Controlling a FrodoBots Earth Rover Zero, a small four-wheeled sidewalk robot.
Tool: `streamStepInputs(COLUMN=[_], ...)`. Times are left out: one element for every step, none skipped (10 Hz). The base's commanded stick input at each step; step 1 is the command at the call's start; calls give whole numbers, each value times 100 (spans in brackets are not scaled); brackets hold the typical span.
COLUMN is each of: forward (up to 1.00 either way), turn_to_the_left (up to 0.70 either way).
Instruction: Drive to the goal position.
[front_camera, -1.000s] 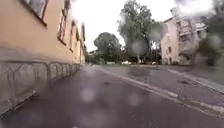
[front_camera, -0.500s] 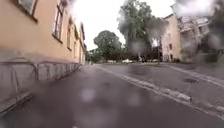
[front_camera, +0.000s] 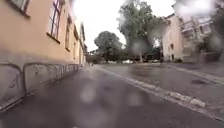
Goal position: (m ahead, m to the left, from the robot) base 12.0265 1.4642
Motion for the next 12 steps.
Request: streamStepInputs(forward=[85,85,85,85,85,85,85,85,85,85,85,85], turn_to_the_left=[34,34,34,3,0,0,0,0,0,0,0,0])
